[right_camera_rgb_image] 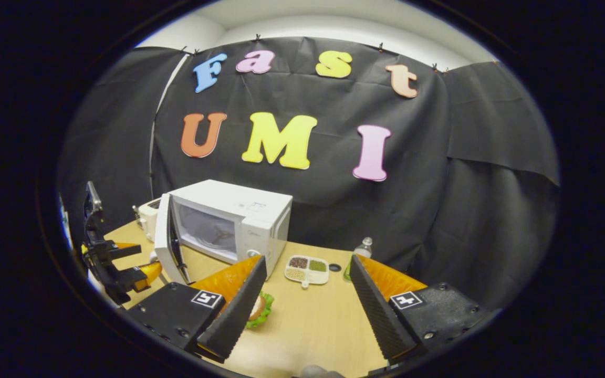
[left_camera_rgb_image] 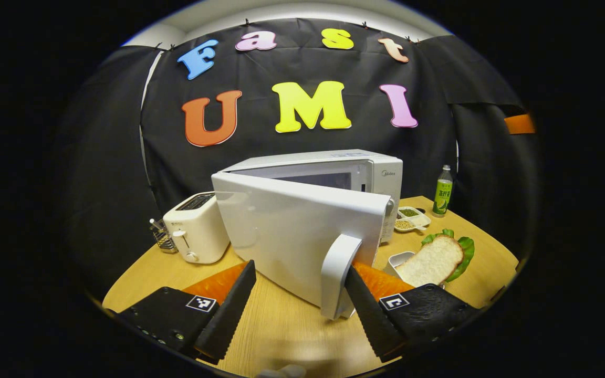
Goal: Open the microwave oven with the left hand, put the food in, and close the microwave oven.
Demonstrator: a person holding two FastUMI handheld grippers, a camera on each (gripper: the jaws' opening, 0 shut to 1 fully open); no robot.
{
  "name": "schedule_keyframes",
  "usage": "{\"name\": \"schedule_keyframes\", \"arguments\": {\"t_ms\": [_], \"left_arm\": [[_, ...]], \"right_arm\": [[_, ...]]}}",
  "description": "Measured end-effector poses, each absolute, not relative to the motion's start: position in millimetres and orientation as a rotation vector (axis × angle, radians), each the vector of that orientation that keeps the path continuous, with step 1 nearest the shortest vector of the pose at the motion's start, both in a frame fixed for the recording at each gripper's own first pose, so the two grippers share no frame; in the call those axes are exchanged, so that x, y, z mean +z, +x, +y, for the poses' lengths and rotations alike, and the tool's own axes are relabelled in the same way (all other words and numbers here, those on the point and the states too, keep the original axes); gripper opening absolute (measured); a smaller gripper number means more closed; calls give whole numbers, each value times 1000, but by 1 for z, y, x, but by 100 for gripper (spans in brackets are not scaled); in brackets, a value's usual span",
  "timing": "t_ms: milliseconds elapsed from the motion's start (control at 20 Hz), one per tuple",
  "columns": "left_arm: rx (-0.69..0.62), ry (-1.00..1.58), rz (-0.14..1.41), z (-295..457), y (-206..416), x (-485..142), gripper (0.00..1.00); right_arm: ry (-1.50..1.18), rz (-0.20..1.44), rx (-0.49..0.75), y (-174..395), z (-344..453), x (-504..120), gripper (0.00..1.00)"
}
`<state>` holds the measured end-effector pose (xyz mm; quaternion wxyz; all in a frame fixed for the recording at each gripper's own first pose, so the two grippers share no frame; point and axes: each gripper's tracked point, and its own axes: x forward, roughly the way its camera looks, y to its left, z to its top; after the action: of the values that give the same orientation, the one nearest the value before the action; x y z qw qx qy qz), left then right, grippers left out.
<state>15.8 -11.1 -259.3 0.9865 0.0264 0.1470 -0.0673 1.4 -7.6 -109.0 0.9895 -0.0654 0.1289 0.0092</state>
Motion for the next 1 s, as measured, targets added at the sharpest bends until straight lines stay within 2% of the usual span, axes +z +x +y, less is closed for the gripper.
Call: {"name": "schedule_keyframes", "arguments": {"t_ms": [100, 250, 350, 400, 450, 500, 600, 750, 800, 1000], "left_arm": [[-110, 63, 307, 8, 5, -260, 96], [-66, 78, 323, 39, -10, -262, 97], [-33, 81, 336, 62, -18, -264, 97], [-15, 86, 341, 73, -22, -265, 96], [5, 92, 346, 86, -26, -265, 97], [20, 95, 350, 97, -28, -266, 97], [36, 80, 357, 116, -32, -268, 97], [45, 48, 381, 134, -38, -272, 97], [48, 45, 386, 140, -41, -273, 97], [95, 108, 381, 167, -52, -270, 97]], "right_arm": [[-129, 286, 37, 4, 1, -123, 100], [-115, 326, 50, 11, 11, -146, 97], [-111, 358, 59, 16, 19, -164, 100], [-113, 374, 62, 18, 22, -172, 96], [-117, 391, 66, 20, 25, -180, 100], [-117, 408, 69, 23, 29, -187, 97], [-113, 424, 72, 26, 32, -200, 100], [-123, 468, 73, 38, 35, -224, 97], [-117, 482, 79, 40, 36, -232, 100], [-86, 546, 83, 52, 36, -259, 100]]}}
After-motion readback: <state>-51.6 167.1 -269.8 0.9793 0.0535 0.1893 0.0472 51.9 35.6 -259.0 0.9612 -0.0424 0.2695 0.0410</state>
